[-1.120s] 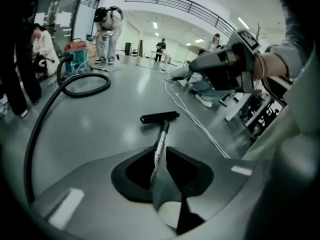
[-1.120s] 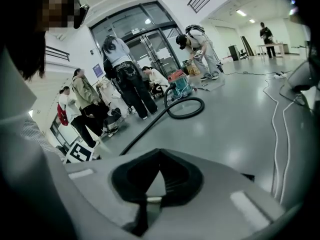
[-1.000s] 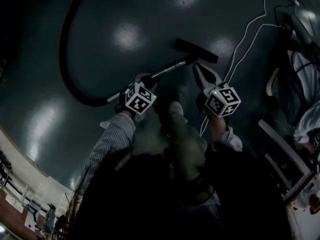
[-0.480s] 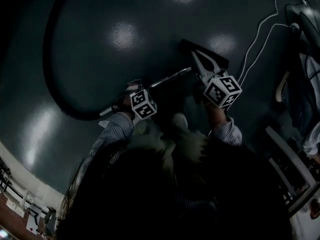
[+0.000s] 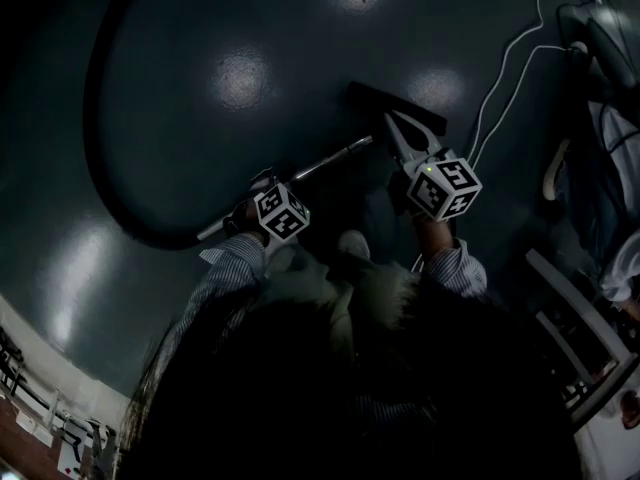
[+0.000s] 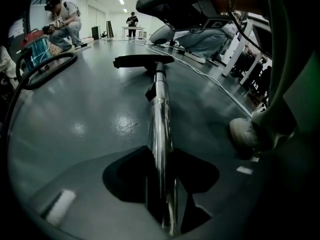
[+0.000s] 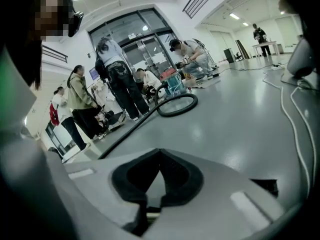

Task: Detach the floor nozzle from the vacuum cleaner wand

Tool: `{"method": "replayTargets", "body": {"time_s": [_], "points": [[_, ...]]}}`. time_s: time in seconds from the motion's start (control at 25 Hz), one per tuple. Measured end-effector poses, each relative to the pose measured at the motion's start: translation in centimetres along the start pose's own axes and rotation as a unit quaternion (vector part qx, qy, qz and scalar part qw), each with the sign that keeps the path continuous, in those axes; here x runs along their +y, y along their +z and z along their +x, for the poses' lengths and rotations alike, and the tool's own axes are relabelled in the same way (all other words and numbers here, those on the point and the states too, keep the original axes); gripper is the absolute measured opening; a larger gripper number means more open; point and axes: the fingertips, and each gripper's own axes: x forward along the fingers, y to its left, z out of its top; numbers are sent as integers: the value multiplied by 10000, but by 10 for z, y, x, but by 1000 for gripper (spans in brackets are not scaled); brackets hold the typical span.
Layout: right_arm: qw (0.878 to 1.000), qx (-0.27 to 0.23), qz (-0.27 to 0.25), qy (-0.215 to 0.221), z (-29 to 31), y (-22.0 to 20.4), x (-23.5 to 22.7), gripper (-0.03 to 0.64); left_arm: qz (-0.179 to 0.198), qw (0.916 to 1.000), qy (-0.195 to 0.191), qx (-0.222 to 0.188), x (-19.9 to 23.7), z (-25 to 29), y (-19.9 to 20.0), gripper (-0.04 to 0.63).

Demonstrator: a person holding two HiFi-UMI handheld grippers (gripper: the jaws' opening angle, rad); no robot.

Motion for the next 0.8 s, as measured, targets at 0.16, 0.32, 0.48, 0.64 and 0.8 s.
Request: {"method": "replayTargets", "body": {"time_s": [0.16,0.32,0.48,0.64,0.8], "points": [[9992,264,-144,-245,-6,-1,-16,2,-156,9994,-254,-175,4,-18,17,179],[9986,427,-79,-288,-8,-1,-10,2,-349,9977,-447,-383,9,-45,30,179],[9986,403,-107,-337,-23,32,4,2,-380,9962,-458,-639,15,-90,61,181],[9992,117,136,-355,-52,88,26,2,-374,9951,-438,-808,12,-151,99,181],[9998,-123,-128,-134,-87,158,69,2,-414,9933,-437,-990,-6,-225,140,181]]}}
